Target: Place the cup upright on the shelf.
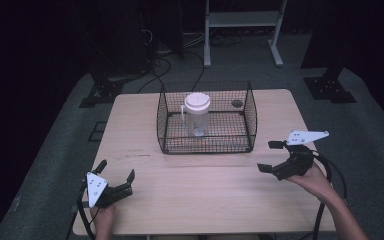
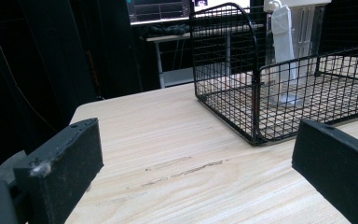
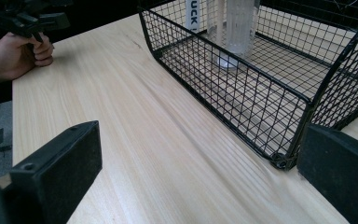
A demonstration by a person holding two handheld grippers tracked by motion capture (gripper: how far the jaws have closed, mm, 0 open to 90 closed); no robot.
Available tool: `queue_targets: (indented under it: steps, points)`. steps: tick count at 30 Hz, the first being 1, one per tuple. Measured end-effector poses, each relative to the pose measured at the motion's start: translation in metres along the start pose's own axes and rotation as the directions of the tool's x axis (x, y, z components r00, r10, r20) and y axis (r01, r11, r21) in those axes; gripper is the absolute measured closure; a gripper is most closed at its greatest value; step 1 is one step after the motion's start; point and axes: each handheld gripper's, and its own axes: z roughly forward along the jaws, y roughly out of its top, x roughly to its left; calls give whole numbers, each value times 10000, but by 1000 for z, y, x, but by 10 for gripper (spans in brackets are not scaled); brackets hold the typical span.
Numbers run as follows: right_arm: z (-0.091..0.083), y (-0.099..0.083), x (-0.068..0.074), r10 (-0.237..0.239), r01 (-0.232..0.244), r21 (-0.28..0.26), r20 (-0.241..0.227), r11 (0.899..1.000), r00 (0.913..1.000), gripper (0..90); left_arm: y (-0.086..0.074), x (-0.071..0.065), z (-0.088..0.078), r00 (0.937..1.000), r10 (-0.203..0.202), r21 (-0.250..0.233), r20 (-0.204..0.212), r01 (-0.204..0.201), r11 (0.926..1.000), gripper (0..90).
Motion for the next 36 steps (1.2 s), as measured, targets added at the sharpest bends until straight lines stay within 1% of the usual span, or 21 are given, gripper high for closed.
queue_targets:
  steps: [7,9,12,26,33,36]
  points:
    - [-3,-4,3,-11,11,25,16,10000,10000,0,0,0,0,10000,11,-8,-1,-11,10000,9]
    - [-4,-5,4,16,-16,-68,11,10000,10000,0,0,0,0,10000,12,-5,-2,-12,10000,9]
    - [-5,-8,5,39,-39,-70,34,10000,10000,0,0,0,0,10000,10,-12,-4,-10,10000,9]
    - [-12,-31,9,410,-406,-255,155,9989,9990,0,0,0,0,10000,19,8,-32,-19,10000,9]
    - [-11,-40,14,465,-461,-278,164,9986,9988,0,0,0,0,10000,-4,12,-22,4,10000,9]
    - [-10,-47,17,451,-445,-301,204,9986,9988,0,0,0,0,10000,5,6,-13,-5,10000,9]
